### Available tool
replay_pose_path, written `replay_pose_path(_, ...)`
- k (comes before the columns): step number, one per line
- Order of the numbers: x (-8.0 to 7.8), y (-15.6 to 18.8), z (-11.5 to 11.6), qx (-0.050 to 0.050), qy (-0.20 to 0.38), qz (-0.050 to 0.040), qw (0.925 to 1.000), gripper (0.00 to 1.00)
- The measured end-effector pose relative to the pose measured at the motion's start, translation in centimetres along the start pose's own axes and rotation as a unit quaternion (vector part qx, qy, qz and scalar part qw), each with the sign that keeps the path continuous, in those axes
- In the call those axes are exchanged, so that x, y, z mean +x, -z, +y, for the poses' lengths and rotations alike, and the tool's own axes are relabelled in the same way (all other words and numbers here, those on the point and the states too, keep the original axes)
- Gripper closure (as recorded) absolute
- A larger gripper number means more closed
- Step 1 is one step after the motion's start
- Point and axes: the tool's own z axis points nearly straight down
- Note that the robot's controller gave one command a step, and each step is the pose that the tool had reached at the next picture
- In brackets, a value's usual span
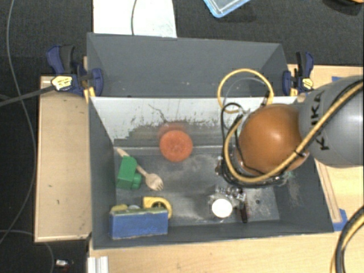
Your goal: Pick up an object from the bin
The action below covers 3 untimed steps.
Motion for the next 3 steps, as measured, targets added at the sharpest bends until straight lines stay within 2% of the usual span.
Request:
replay_pose_path(1, -0.1, 3.1, -0.1, 0.001, -0.002, -0.0011, 1.0000, 1.00)
replay_pose_path(3, -0.2, 5.6, -0.2, 0.004, -0.006, -0.0031, 1.0000, 1.00)
